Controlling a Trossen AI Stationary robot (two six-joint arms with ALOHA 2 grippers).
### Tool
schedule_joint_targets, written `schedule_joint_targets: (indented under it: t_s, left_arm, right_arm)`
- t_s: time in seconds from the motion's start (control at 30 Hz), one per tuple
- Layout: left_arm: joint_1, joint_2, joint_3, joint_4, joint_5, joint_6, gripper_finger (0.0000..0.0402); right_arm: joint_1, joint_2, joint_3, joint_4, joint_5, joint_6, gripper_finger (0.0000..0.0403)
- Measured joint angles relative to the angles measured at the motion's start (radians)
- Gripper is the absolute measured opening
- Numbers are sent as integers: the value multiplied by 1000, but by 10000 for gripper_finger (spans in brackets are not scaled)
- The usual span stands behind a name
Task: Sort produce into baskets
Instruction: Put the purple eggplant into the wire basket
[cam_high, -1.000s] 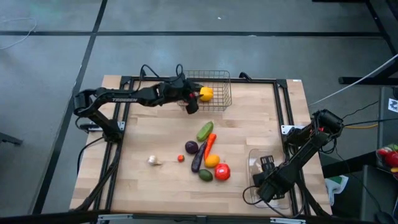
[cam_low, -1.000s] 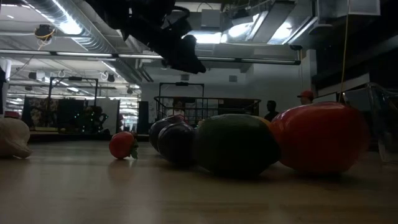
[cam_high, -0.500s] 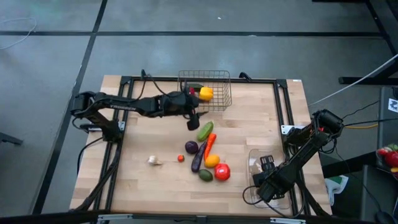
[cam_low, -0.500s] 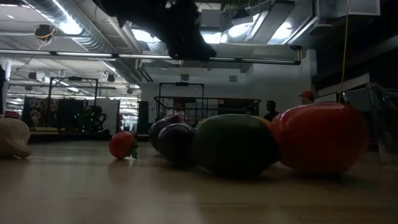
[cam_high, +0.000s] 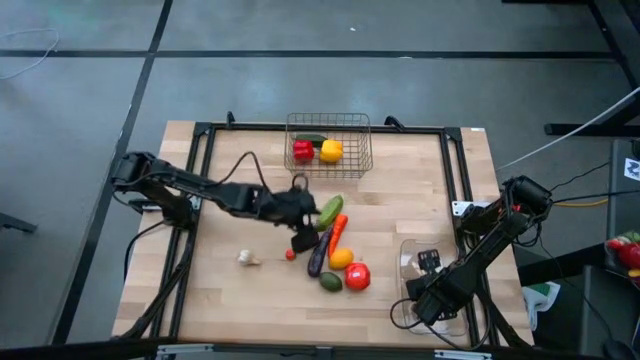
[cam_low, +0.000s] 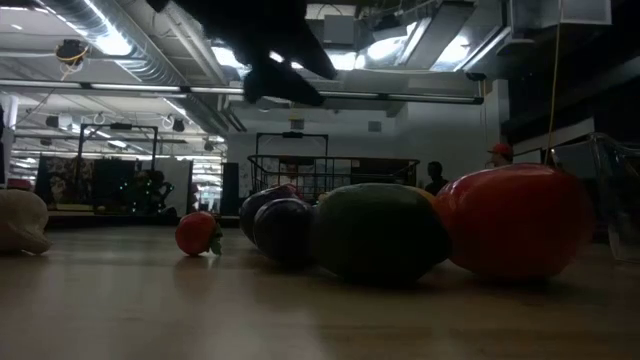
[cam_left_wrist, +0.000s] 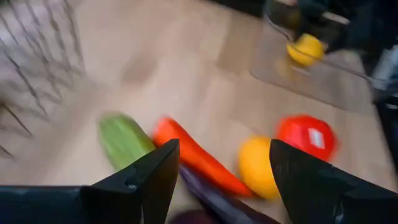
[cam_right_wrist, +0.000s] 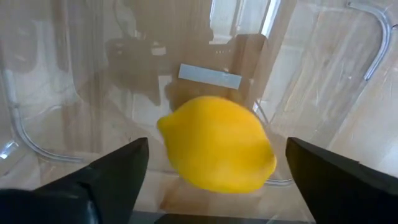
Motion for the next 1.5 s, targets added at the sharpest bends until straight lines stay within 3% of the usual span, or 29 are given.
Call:
schedule_joint_targets:
  t_s: [0.33, 0.6, 1.5]
  left_arm:
    - [-164, 0, 0, -108, 1, -518, 244]
    - [-192, 58, 0, -105, 0, -751, 244]
    - [-138, 307, -1, 40, 83, -889, 244]
  right_arm:
    - [0, 0, 0, 0, 0, 0, 397]
    - [0, 0, 0, -2, 0, 0, 397]
    - [0, 0, 0, 1, 0, 0, 397]
